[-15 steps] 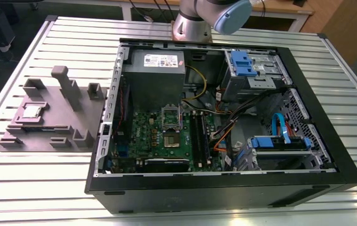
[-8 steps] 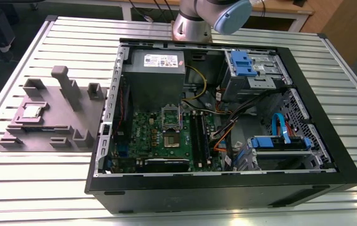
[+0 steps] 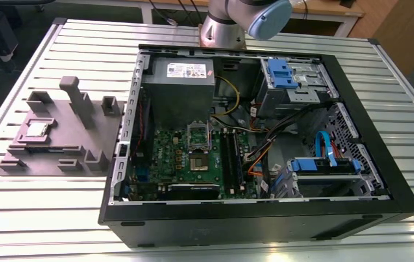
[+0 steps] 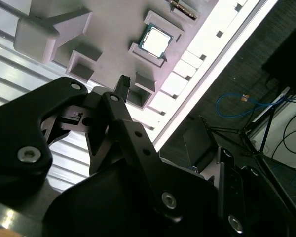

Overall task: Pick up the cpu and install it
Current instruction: 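Pick up the cpu and move it towards the insertion slot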

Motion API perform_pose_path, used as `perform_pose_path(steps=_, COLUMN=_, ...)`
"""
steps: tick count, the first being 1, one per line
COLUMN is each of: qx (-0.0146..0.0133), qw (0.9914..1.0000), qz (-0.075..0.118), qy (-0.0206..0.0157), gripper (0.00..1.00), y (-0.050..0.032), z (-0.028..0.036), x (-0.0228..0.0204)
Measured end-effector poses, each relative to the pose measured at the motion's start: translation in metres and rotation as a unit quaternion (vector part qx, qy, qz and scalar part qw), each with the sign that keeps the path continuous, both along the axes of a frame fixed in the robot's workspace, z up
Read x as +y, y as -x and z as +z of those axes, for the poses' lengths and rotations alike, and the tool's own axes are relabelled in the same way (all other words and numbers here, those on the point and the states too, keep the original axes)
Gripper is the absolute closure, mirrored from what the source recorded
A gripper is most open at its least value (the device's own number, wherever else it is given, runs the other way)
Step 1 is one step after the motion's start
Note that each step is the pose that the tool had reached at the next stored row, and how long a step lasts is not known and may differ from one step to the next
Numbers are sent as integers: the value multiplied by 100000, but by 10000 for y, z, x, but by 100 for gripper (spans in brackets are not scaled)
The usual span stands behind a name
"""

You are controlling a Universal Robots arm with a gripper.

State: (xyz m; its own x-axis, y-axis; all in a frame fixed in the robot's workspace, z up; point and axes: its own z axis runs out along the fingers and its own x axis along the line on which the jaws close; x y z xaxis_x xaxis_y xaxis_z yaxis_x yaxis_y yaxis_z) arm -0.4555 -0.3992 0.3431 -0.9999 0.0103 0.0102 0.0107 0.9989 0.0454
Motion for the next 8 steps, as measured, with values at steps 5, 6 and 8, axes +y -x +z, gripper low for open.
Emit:
perform_pose_path(steps=5, qx=0, qw=100000, qz=-2, qy=1, gripper=29, y=0, z=-15, x=0)
perform_pose_path(steps=6, qx=6, qw=100000, qz=2, qy=4, gripper=29, y=0, z=-17, x=0)
perform_pose_path(steps=8, qx=6, qw=100000, qz=-1, qy=2, gripper=29, y=0, z=-21, x=0)
